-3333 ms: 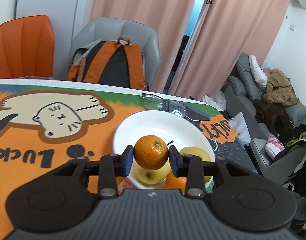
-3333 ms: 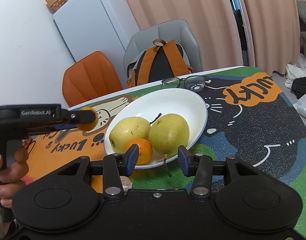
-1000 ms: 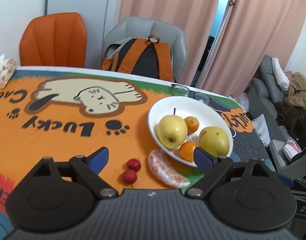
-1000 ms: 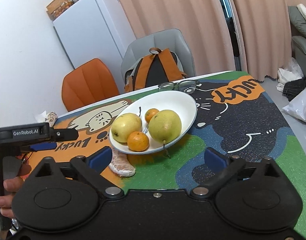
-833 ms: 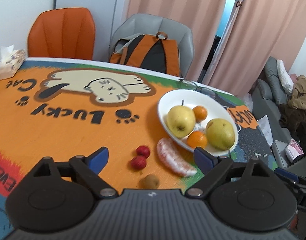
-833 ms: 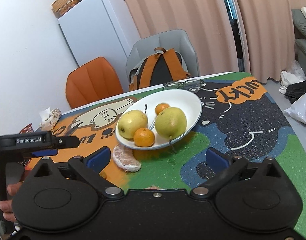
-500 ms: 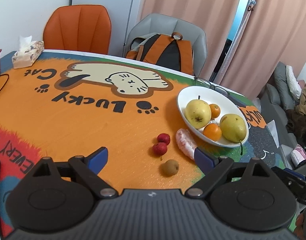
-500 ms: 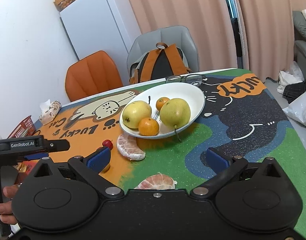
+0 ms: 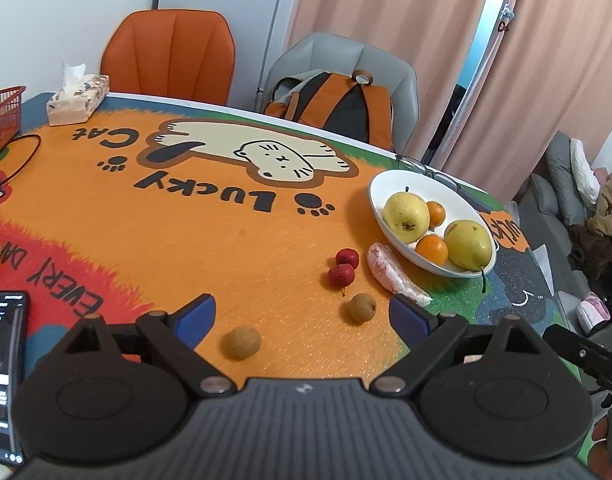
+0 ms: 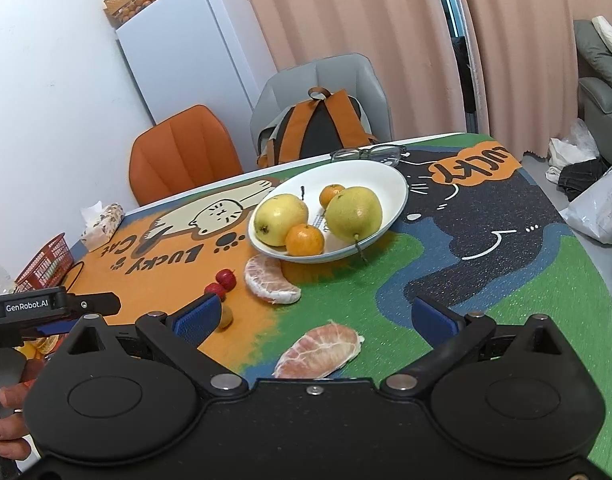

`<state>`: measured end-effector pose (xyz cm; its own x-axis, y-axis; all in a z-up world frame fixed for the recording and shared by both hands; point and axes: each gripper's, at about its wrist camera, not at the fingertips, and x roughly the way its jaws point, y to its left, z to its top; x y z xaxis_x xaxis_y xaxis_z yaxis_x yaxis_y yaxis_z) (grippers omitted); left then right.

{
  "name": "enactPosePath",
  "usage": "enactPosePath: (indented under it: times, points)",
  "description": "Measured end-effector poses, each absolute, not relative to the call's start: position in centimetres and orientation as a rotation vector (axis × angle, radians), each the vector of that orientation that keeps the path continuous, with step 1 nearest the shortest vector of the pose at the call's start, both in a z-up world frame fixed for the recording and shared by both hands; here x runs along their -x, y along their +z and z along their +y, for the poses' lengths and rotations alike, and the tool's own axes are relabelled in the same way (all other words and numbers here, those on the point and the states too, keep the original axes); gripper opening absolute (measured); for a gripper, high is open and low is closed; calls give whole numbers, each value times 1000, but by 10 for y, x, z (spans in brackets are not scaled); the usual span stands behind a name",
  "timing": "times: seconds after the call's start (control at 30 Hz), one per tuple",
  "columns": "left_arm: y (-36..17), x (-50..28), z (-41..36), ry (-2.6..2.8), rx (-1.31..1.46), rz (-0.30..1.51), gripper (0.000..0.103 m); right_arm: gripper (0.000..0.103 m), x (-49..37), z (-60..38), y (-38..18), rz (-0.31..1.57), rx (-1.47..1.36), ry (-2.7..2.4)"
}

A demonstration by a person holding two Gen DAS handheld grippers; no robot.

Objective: Organize fruits
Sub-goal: 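Withdraw both tools from the bowl toward the peeled pomelo segment and brown fruit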

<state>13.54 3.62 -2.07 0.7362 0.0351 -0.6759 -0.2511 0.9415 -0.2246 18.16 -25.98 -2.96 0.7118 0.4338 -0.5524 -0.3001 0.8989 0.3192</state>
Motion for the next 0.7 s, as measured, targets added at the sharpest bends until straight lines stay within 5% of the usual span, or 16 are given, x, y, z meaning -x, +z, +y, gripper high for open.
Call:
enactPosePath:
  times: [0.7]
  points:
    - [-21, -91, 44, 145, 335, 719, 94, 103, -144, -246, -16, 641, -145, 433]
